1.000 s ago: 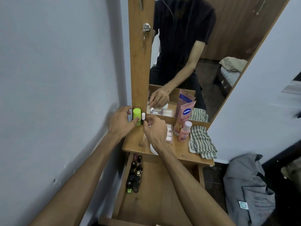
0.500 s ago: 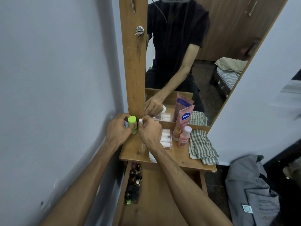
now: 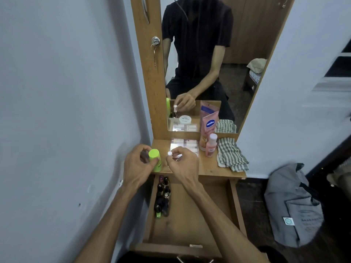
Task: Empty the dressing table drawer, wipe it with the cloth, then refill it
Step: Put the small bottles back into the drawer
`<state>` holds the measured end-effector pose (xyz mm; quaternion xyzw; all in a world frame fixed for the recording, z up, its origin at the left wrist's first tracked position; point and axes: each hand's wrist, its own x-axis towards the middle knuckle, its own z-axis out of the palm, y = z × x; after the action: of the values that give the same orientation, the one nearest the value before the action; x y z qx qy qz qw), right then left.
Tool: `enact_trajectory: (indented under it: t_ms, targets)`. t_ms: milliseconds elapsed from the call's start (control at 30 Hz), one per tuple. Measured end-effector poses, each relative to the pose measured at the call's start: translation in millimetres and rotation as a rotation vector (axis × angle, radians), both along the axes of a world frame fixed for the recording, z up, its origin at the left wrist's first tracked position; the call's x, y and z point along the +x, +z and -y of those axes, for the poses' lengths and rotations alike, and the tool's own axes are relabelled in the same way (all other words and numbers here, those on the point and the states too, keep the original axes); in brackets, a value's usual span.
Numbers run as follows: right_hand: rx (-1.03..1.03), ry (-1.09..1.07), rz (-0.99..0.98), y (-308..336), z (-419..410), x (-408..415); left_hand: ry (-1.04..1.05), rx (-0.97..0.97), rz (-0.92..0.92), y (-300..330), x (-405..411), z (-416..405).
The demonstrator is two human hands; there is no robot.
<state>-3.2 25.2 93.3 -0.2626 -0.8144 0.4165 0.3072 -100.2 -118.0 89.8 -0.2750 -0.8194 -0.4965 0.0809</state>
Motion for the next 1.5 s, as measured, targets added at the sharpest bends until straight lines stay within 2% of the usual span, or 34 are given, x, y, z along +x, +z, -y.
enact_trajectory:
  t_ms: [300,633,967,1500]
  targets:
    - [-0.092,0.009,0.072,-5.8,38.5,70.6,-0.031,0.007,0.051,-9.1,72.2,34.4]
    - [-0.108,0.052,0.201,-23.6,71.0,120.5,-0.033,-0.169,0.141,-27.8,124.2,63.0]
    - [-0.086,0.130,0.440,-48.9,81.3,117.5,0.014,-0.414,0.203,-47.6,132.5,77.0]
    - [-0.072,0.153,0.599,-67.1,77.2,101.6,-0.024,-0.551,0.187,-72.5,122.7,72.4]
